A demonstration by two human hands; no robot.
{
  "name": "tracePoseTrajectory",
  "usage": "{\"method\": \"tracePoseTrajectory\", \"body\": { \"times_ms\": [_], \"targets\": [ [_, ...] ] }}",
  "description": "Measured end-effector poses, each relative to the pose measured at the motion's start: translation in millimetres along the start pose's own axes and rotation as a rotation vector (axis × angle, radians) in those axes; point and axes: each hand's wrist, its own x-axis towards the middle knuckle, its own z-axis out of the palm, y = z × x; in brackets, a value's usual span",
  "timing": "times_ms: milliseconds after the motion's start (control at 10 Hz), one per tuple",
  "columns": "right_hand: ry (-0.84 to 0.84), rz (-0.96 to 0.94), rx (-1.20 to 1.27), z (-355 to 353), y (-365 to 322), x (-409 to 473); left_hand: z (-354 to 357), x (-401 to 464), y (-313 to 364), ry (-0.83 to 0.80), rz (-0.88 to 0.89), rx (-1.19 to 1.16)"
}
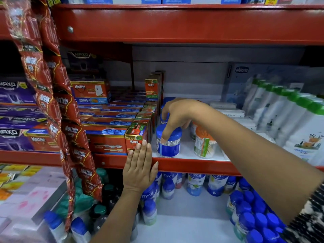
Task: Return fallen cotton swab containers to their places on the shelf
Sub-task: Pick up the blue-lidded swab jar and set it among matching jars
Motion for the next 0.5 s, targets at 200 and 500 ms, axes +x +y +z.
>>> {"method": "tracePoseTrajectory", "body": {
  "times_ms": [200,500],
  "targets": [
    [0.074,0.023,-0.143,9,0,-5,0,2,1,0.000,-0.004,0.005],
    [0.090,-0.022,-0.044,16,5,0,0,1,1,-0.006,-0.007,0.001]
  ]
}}
